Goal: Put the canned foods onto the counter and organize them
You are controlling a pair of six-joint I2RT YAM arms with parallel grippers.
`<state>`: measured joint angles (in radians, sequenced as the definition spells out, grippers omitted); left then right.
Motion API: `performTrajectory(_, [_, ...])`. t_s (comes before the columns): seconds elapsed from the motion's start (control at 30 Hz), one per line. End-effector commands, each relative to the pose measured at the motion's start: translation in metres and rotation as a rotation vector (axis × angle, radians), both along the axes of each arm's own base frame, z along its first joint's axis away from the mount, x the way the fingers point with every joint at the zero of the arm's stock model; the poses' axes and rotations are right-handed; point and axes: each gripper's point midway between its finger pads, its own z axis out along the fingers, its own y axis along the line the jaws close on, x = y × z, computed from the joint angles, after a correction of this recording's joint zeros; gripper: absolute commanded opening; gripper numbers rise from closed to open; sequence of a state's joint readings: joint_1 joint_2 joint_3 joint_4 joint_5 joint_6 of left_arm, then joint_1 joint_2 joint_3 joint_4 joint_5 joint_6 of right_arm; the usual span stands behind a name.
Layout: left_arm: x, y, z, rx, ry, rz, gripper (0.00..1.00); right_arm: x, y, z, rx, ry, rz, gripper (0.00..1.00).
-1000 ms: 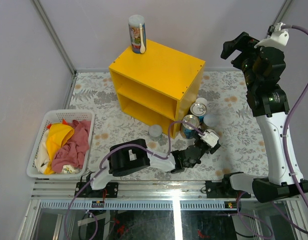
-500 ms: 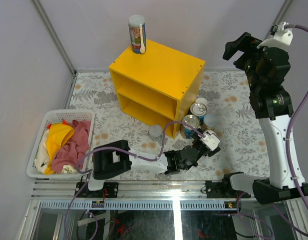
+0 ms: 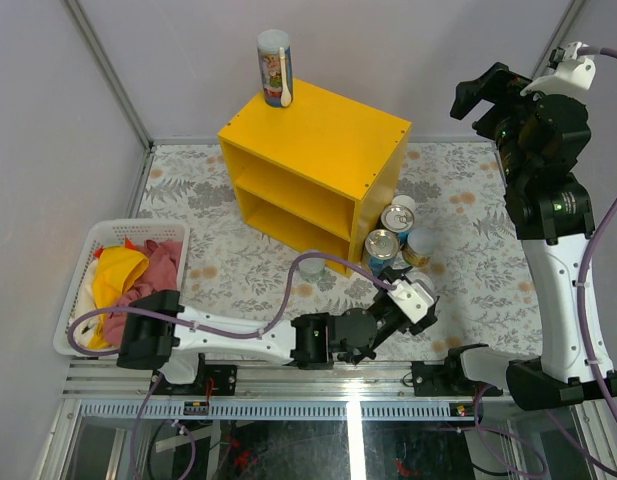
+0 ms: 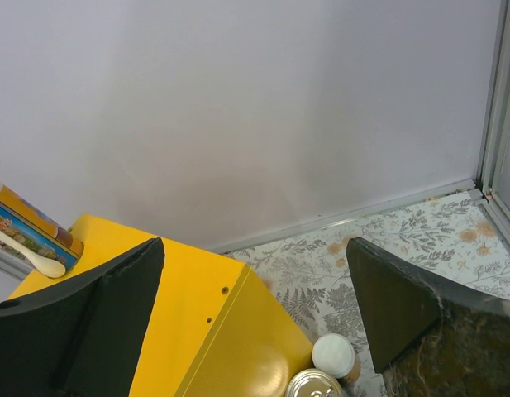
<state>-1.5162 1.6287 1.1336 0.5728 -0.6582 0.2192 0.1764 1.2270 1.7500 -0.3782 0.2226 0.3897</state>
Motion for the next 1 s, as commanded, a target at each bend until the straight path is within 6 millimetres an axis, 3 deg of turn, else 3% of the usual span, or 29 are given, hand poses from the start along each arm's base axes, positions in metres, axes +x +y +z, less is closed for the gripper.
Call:
performTrajectory(0.0, [0.001,0.027,0.086,-0.169,0.018,0.081,0.00,-0.013,-0.003,0.027,0.009,-0.067,0.001,1.00])
performTrajectory(0.33, [0.014,0.070,0.166,-0.274,0.028,0.230,0.00,-0.015,0.002,0.036,0.024,-0.082,0.024,1.00])
performTrajectory(0.5, [0.031,0.092,0.207,-0.308,-0.013,0.339,0.00,-0.009,0.007,0.042,0.039,-0.091,0.048,1.00])
performTrajectory(0.63, [0.059,0.115,0.235,-0.343,-0.008,0.417,0.00,-0.003,0.013,0.046,0.050,-0.096,0.073,0.99])
performTrajectory(0.8, [0.109,0.160,0.261,-0.419,-0.004,0.566,0.00,0.006,0.017,0.051,0.046,-0.100,0.088,0.99])
performTrajectory(0.97, [0.153,0.203,0.275,-0.475,0.000,0.686,0.00,0.015,0.022,0.052,0.050,-0.103,0.105,0.99])
